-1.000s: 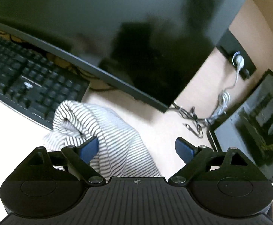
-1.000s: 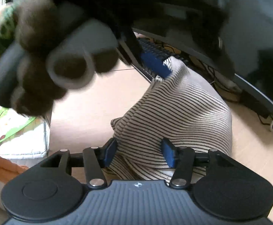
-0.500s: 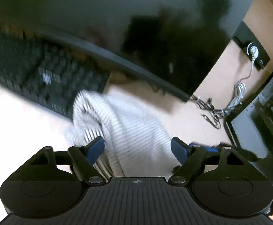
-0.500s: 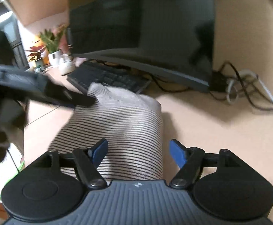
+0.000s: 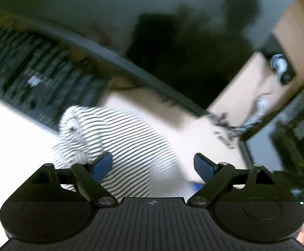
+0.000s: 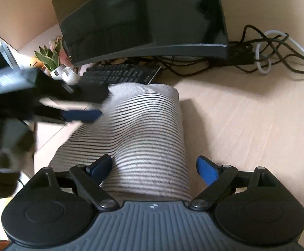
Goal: Fold clothes
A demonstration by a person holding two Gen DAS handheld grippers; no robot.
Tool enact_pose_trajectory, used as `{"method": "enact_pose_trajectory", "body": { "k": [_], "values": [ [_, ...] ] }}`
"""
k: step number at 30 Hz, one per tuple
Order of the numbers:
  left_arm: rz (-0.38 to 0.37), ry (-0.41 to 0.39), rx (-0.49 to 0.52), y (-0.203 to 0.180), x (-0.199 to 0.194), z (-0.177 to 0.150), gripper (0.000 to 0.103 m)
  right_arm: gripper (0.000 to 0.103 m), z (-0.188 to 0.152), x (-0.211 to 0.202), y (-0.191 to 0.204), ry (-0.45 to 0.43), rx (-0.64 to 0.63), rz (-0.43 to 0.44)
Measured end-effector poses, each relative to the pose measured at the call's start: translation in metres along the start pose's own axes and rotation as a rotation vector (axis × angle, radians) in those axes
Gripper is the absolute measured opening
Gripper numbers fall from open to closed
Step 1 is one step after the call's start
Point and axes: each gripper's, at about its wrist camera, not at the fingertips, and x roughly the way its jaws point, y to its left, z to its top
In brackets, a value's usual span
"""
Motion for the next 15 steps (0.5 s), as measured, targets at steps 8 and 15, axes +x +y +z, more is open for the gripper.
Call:
{"method": "enact_pose_trajectory", "body": {
  "k": [8, 15],
  "values": [
    [0.024, -0.031, -0.060, 0.006, -0.013, 0.007, 0.078, 0.093, 0.000, -0.002, 0.007, 0.017, -0.023, -0.011],
    [0.225, -0.043, 0.042, -0.015, -0.044, -0.007, 0.087, 0.093, 0.005, -0.009, 0.002, 0.003, 0.015, 0.010]
  ]
}}
